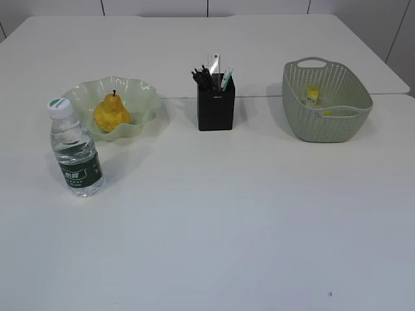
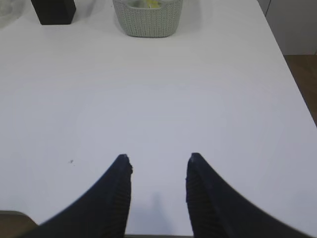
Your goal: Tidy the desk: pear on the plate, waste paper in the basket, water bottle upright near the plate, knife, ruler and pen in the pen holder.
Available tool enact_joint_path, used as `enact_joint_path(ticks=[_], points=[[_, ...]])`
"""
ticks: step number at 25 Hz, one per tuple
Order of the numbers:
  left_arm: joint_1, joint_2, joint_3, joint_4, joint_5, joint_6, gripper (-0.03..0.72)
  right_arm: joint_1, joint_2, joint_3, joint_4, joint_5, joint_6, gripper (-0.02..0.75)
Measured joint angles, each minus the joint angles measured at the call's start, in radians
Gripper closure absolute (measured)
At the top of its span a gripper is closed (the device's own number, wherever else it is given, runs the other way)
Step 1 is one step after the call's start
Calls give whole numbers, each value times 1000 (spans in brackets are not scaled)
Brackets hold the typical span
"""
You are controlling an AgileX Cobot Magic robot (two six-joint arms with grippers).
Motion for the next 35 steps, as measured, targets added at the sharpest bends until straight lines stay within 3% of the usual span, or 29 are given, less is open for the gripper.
enact_joint_path(ticks=[16, 25, 35], points=[[0, 0, 43, 35, -143, 10, 197, 0, 0, 19, 0, -42, -2, 456], [0, -2, 51, 39, -160, 10, 119, -4, 0, 19, 0, -42, -4, 456], [0, -2, 51, 40, -164, 10, 118, -161, 0, 22, 0, -44, -4, 456]])
